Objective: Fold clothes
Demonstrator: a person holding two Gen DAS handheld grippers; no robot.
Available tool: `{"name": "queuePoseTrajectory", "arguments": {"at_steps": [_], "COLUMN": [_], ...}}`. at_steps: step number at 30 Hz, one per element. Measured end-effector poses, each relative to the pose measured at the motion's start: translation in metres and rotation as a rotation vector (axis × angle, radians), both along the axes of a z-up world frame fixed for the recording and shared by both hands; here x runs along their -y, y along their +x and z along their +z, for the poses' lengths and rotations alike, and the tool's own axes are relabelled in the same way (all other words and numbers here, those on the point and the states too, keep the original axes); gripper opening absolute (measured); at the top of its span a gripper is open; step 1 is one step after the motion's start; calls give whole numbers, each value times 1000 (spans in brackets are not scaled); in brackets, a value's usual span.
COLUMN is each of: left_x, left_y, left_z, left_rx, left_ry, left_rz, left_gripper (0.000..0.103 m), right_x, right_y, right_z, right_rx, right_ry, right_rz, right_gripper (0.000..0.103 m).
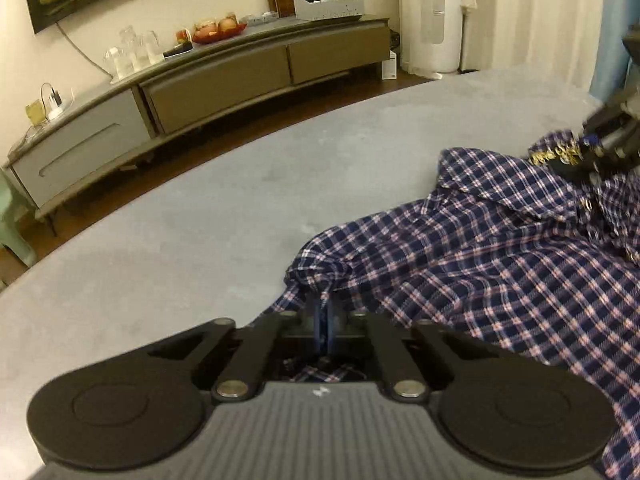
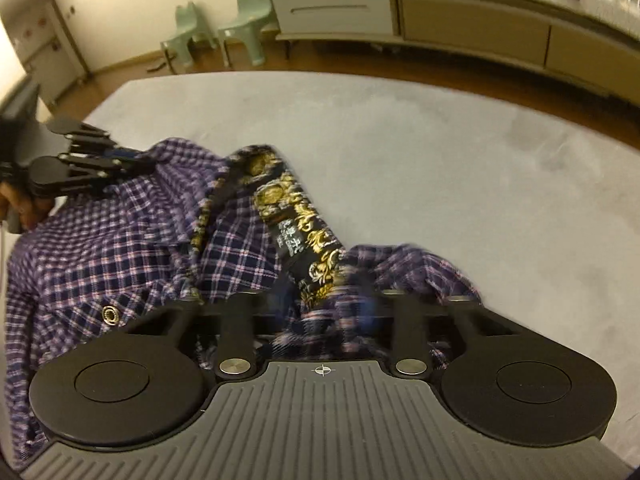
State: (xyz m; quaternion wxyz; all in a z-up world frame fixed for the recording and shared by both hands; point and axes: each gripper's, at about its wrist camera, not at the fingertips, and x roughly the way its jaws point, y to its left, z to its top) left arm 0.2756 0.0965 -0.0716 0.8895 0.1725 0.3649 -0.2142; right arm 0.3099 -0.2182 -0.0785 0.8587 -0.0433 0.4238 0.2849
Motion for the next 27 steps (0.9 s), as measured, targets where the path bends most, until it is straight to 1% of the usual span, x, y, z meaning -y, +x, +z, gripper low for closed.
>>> {"name": "queuePoseTrajectory", "arguments": {"at_steps": [2, 3, 4, 5, 6, 7, 8, 9, 10, 11, 12, 13, 14, 15, 16, 17, 18, 19, 20, 21, 22, 23, 24, 26, 27], "left_x": [-20, -30, -40, -50, -61, -66, -66, -65, -66, -68, -71, -75, -80, -85, -90, -92, -89, -84, -77, -70, -63, -56, -47, -25, -12], "left_y": [-5, -8, -11, -8, -1, 7, 12, 14, 6, -10, -25, -44, -64, -82, -101, -114, -118, -117, -115, -112, -109, -105, -100, -92, -89], "left_z": [22, 34, 45, 51, 54, 52, 47, 41, 41, 45, 49, 55, 58, 60, 61, 59, 53, 46, 40, 38, 39, 41, 45, 52, 53], "left_rx": [88, 132, 176, 194, 190, 163, 123, 88, 82, 99, 116, 130, 136, 137, 137, 125, 100, 72, 53, 49, 51, 55, 60, 67, 75], "left_ry": [-81, -121, -162, -194, -220, -207, -144, -65, -29, -27, -25, -45, -86, -129, -172, -208, -221, -221, -211, -201, -198, -195, -192, -173, -153], "left_rz": [109, 163, 218, 303, 413, 498, 550, 588, 598, 584, 571, 558, 548, 537, 527, 518, 507, 494, 487, 475, 453, 426, 389, 301, 258], "left_gripper": [3, 3, 3, 3, 5, 21, 33, 49, 50, 50, 56, 64, 68, 73, 76, 76, 76, 75, 75, 75, 75, 75, 75, 81, 86], "right_x": [-8, -12, -19, -28, -36, -45, -52, -59, -65, -61, -46, -31, -16, 0, 17, 37, 56, 73, 83, 87, 92, 95, 88, 77, 72], "right_y": [-4, -6, -5, -3, -1, 2, 7, 12, 17, 15, 0, -15, -31, -53, -77, -98, -112, -120, -121, -124, -127, -130, -134, -145, -144], "right_z": [17, 25, 40, 49, 59, 67, 66, 64, 62, 62, 62, 61, 61, 58, 52, 44, 36, 29, 28, 33, 38, 44, 53, 63, 60], "right_rx": [79, 119, 177, 266, 355, 441, 458, 474, 487, 434, 407, 380, 354, 348, 350, 349, 341, 314, 283, 264, 246, 229, 241, 286, 284], "right_ry": [1, 2, 11, 21, 31, 38, -14, -65, -116, -145, -121, -96, -72, -71, -84, -95, -98, -94, -71, -15, 41, 96, 122, 154, 186], "right_rz": [-8, -12, -26, -58, -89, -121, -158, -194, -231, -269, -284, -300, -314, -317, -338, -376, -425, -498, -545, -541, -537, -532, -510, -470, -467], "right_gripper": [19, 16, 15, 16, 23, 65, 90, 98, 89, 87, 86, 88, 90, 94, 97, 97, 96, 88, 82, 65, 54, 54, 56, 70, 84]}}
